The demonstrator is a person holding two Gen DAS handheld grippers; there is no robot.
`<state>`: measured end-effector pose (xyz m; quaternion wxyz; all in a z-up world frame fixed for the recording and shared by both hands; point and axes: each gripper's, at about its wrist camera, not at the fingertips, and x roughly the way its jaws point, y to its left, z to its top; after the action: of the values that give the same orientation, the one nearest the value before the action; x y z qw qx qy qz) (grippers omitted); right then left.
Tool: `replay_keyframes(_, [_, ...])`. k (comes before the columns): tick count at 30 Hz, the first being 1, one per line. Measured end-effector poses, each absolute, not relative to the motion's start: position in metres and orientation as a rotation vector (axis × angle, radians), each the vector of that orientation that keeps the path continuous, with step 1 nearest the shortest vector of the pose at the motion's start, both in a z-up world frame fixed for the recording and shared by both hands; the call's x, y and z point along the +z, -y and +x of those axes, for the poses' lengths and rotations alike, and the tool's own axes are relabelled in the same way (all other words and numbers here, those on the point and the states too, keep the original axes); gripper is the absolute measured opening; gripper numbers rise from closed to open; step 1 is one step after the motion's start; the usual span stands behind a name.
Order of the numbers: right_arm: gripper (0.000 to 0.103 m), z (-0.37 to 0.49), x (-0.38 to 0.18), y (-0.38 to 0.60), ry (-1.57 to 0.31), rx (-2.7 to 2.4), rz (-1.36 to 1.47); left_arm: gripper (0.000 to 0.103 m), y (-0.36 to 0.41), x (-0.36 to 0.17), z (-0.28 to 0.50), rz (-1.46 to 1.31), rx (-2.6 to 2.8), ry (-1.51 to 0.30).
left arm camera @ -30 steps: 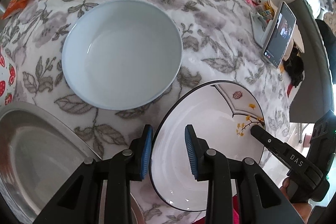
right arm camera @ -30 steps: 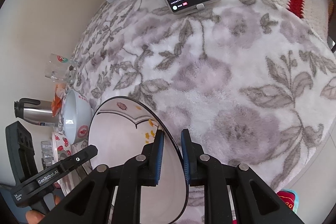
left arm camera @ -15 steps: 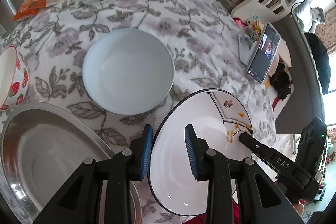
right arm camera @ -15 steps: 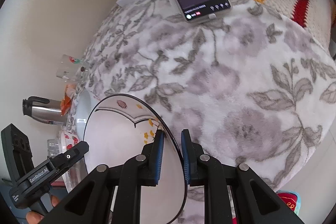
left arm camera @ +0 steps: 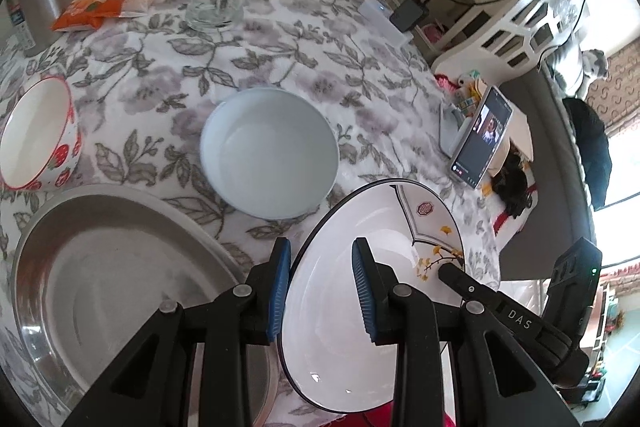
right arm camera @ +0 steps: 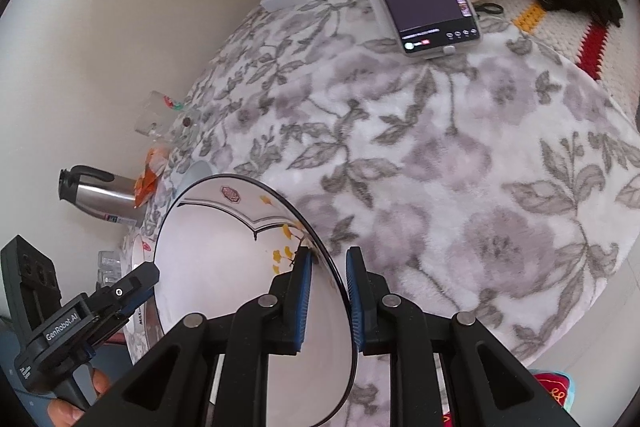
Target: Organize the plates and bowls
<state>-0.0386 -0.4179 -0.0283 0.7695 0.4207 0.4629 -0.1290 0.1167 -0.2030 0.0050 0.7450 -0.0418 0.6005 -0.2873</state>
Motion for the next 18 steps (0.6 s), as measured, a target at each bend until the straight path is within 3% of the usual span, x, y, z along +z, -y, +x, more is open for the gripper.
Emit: replay_keyframes(18, [0.020,-0.009,0.003,0.344,-1.014,-0.128,0.789,0.033,0.094,0.012,0.111,-0.325,-0.514,-1.277])
